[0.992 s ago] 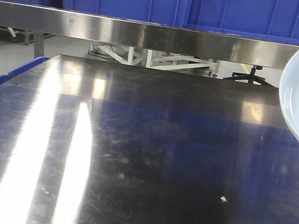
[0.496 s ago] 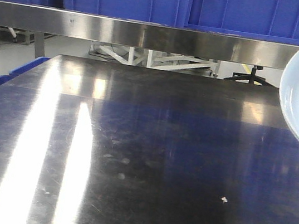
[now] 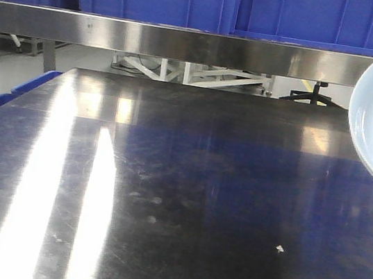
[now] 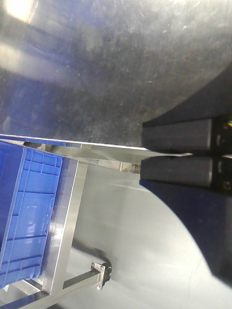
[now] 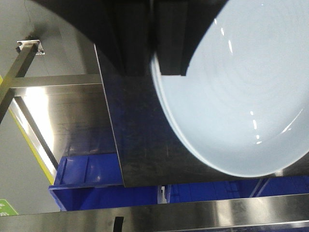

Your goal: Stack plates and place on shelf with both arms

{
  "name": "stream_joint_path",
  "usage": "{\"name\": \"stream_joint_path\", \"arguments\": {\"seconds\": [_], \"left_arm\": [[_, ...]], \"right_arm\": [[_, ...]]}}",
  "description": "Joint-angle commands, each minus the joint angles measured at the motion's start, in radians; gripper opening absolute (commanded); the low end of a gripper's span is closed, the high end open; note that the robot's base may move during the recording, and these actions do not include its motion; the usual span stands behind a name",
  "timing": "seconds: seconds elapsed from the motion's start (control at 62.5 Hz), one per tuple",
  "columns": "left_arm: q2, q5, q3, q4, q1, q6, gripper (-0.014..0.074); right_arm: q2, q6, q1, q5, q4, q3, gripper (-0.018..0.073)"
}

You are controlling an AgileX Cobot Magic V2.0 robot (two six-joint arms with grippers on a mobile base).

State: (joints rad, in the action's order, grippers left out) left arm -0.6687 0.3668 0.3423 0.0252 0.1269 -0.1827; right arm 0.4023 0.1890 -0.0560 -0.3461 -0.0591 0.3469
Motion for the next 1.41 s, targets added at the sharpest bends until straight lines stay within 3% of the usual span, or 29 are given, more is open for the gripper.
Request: {"name": "stream_joint_path", "arguments": {"seconds": [0.0, 1.392], "left_arm": [[0.004, -0.072, 0.030, 0.006, 0.000, -0.004, 0.0097], [0.004, -0.072, 0.030, 0.006, 0.000, -0.004, 0.0097]], "right_arm": [[0.002, -0.004, -0.005, 0.111, -0.006, 0.031, 0.0024], [0.004, -0.004, -0.005, 0.110, -0.006, 0.031, 0.0024]]}}
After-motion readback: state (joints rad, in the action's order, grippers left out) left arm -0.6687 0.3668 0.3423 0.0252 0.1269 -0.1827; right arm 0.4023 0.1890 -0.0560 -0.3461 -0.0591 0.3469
